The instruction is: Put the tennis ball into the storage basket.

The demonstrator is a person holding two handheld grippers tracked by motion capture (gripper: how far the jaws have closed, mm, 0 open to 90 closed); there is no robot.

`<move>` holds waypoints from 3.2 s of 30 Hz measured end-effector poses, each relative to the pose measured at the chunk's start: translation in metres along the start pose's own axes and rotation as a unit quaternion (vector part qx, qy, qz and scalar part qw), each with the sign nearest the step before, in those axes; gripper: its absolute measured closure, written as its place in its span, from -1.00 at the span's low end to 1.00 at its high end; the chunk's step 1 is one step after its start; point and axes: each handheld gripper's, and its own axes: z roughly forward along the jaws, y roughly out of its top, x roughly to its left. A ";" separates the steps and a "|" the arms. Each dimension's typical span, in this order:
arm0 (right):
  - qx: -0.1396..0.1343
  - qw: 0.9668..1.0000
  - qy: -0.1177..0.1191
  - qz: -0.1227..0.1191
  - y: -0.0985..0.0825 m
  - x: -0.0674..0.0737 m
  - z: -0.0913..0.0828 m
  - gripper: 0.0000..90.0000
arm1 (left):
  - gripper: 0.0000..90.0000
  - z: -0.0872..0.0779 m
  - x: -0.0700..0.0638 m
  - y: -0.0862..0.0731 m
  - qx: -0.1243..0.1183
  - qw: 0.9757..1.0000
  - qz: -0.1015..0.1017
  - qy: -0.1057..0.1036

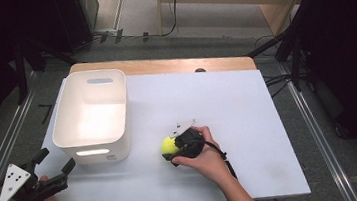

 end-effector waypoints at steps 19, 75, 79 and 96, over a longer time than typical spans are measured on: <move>-0.005 1.000 -0.004 -0.001 0.000 0.000 0.002 -0.47 | -0.82 0.000 0.000 0.000 0.001 1.000 -0.001 -0.001; -0.031 0.999 0.028 0.000 0.030 -0.010 -0.026 -0.46 | -0.82 0.000 0.001 0.000 0.001 1.000 -0.002 0.000; -0.031 0.999 0.031 0.003 0.033 -0.011 -0.027 -0.46 | -0.83 0.000 0.001 0.000 0.001 1.000 -0.002 0.000; -0.037 0.998 0.046 -0.003 0.050 -0.013 -0.033 -0.46 | -0.83 0.000 0.001 0.000 0.000 1.000 -0.005 -0.001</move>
